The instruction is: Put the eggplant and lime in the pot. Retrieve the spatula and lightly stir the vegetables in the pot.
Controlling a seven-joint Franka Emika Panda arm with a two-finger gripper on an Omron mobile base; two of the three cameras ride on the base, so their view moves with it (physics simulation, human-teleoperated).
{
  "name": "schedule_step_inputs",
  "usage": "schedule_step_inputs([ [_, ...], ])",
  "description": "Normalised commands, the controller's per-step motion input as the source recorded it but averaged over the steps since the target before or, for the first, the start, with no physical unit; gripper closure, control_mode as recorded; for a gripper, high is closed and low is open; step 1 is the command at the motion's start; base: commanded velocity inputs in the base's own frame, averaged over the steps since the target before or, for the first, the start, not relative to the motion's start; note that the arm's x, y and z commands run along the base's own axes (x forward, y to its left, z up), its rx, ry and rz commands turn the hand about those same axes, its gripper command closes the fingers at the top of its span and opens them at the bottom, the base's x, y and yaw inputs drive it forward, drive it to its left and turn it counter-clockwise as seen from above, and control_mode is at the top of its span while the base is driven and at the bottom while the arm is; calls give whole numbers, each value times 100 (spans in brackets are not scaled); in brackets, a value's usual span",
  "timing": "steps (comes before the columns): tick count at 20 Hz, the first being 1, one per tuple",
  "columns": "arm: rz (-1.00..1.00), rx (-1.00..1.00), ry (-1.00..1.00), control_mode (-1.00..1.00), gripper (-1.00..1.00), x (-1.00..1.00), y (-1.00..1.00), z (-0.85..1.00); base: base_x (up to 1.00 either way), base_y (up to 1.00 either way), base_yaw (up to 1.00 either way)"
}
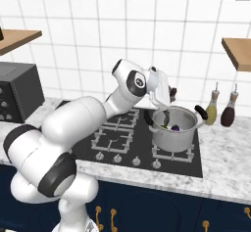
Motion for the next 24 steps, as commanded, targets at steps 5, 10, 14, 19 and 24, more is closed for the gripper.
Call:
schedule_step_inputs([
  [5, 5, 0, 19, -100, 100, 0, 0, -11, 0, 0, 0],
  [10, 4, 0, 14, -100, 100, 1, 0, -14, 0, 0, 0],
  [14, 1, 0, 5, -100, 100, 14, 0, -18, 0, 0, 0],
  [19, 1, 0, 3, -100, 100, 19, -8, -6, 0, 0, 0],
  [24, 0, 0, 0, -100, 100, 24, -12, -16, 0, 0, 0],
])
